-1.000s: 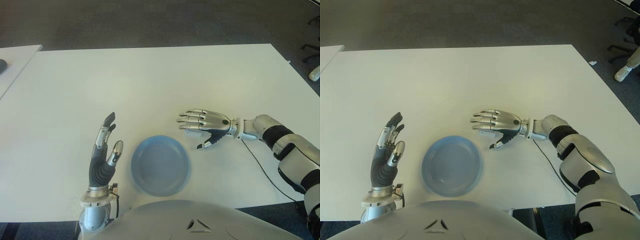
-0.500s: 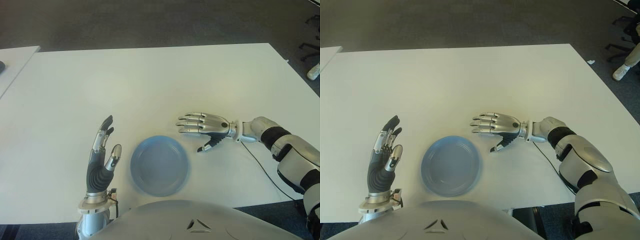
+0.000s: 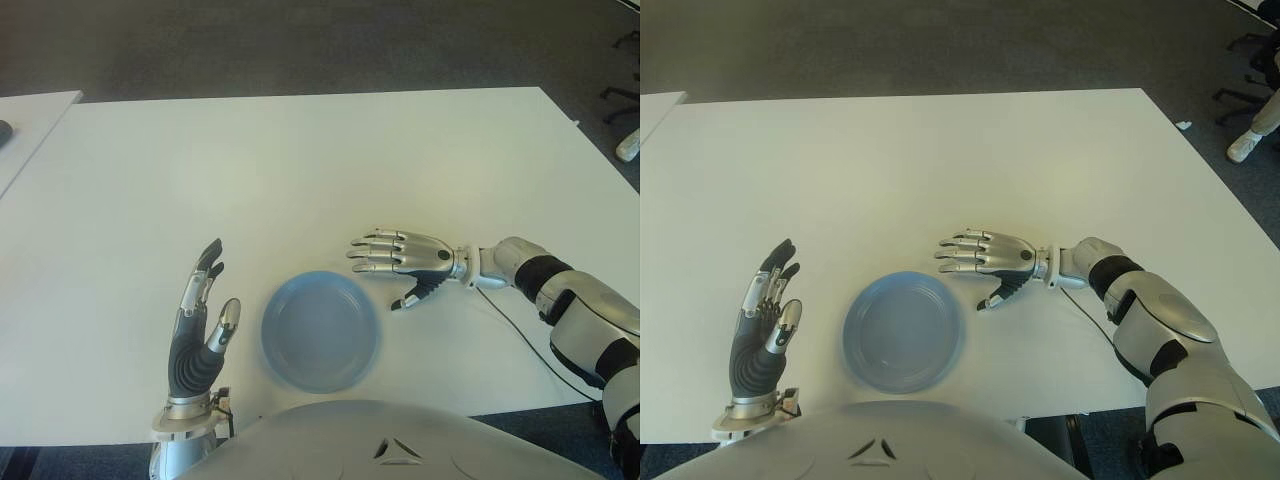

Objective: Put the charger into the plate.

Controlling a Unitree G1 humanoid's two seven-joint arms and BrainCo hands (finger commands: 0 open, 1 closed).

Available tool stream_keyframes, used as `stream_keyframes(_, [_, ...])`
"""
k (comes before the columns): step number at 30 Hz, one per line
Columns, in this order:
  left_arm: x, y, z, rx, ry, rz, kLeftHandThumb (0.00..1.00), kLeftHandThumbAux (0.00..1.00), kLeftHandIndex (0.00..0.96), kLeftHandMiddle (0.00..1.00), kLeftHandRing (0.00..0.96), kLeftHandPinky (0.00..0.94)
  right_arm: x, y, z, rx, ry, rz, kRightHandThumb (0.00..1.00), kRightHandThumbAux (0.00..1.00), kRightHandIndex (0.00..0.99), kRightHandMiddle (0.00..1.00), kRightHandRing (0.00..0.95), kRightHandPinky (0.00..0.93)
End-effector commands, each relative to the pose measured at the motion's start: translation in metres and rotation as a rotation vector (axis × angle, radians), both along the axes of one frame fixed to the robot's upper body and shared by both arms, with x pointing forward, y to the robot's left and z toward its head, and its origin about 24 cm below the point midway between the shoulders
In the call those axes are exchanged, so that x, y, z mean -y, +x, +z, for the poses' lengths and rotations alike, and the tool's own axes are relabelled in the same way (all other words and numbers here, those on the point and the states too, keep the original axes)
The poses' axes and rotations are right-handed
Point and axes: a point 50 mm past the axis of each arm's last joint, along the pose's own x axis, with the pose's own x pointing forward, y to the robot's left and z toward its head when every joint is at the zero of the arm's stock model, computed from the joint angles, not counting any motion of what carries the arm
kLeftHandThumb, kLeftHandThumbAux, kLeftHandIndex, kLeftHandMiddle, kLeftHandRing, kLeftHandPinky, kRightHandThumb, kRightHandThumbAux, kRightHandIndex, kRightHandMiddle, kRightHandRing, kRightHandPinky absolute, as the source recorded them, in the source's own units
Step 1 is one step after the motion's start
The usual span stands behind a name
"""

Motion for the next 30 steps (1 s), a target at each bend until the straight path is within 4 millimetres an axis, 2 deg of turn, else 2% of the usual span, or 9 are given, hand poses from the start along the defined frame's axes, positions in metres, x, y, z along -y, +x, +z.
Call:
stream_keyframes(1, [-0.001, -0.005, 0.002, -0.005, 0.023, 0.009, 0.304, 0.332, 0.066, 0.069, 0.044, 0.025, -0.002, -0.003, -0.001, -0.001, 0.008, 0.022, 0.246, 0.365, 0.000, 0.000, 0.000, 0.047])
stream_keyframes(10, [-0.002, -0.006, 0.003, -0.018, -0.050, 0.062, 0.315, 0.404, 0.086, 0.102, 0.065, 0.030, -0.009, -0.008, -0.004, -0.043, 0.072, 0.012, 0.237, 0.388, 0.000, 0.000, 0.000, 0.066])
stream_keyframes(23, [-0.005, -0.026, 0.005, -0.072, -0.036, 0.053, 0.285, 0.461, 0.074, 0.090, 0.057, 0.030, -0.016, -0.007, -0.008, -0.116, 0.105, -0.033, 0.252, 0.373, 0.000, 0.000, 0.000, 0.057])
stream_keyframes(30, [-0.008, -0.036, 0.009, -0.114, -0.060, 0.054, 0.263, 0.527, 0.048, 0.088, 0.053, 0.013, -0.018, -0.010, -0.010, -0.151, 0.136, -0.061, 0.262, 0.351, 0.000, 0.000, 0.000, 0.055])
